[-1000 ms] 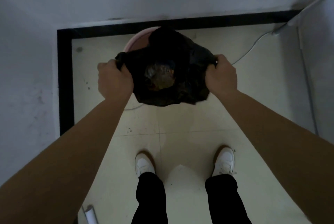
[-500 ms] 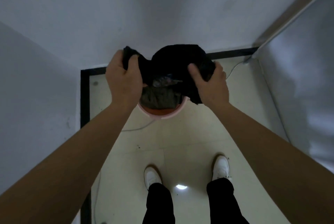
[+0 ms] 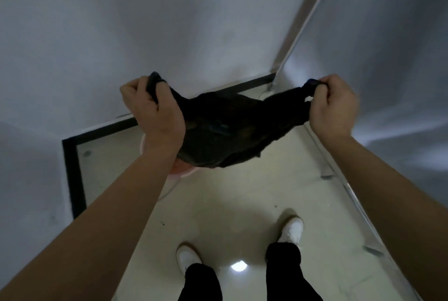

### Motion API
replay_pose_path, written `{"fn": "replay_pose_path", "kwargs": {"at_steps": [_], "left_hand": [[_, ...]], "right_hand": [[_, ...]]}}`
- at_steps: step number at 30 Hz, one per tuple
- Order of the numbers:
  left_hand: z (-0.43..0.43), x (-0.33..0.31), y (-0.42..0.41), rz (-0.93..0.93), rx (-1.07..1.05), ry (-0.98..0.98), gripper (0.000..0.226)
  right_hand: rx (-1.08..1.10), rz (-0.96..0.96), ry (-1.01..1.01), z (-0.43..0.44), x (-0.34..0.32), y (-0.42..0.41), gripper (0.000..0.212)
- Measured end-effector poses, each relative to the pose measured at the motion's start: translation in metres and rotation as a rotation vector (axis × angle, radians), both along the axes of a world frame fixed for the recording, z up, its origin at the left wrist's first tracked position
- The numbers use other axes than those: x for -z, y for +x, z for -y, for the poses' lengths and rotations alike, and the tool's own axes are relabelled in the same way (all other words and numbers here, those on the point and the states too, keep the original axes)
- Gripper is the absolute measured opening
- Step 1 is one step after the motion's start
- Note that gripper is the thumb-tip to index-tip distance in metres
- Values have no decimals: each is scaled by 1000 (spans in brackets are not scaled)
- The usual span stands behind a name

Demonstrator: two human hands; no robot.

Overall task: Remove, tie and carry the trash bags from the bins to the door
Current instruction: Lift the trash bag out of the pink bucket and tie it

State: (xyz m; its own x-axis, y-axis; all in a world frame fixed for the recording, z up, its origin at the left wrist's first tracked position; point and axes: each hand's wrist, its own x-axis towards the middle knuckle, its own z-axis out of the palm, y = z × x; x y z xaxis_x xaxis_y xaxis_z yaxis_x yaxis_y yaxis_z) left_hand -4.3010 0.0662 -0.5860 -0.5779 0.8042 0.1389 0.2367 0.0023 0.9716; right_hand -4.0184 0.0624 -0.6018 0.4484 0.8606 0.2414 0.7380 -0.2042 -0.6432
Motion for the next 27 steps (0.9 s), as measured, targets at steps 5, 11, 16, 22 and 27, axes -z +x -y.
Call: {"fn": "replay_pose_path", "kwargs": {"at_steps": [5,11,16,22,27], "left_hand": [[-13,18,50,28,93,-61,28],[-20,95,120,121,347,-373,20],[-38,217,167,67,334,-469,19],[-59,356,182,-262,433,-221,20],[-65,424,174,-317,590,-72,95]], "right_hand": [[12,-274,49,3,-4,35,17],[-31,-326,-203,0,87,82,15],[10,-282,-329,-3,205,121,15],[58,-331,-187,-8,322,129,36],[26,-297,61,1,389,129,107]]}}
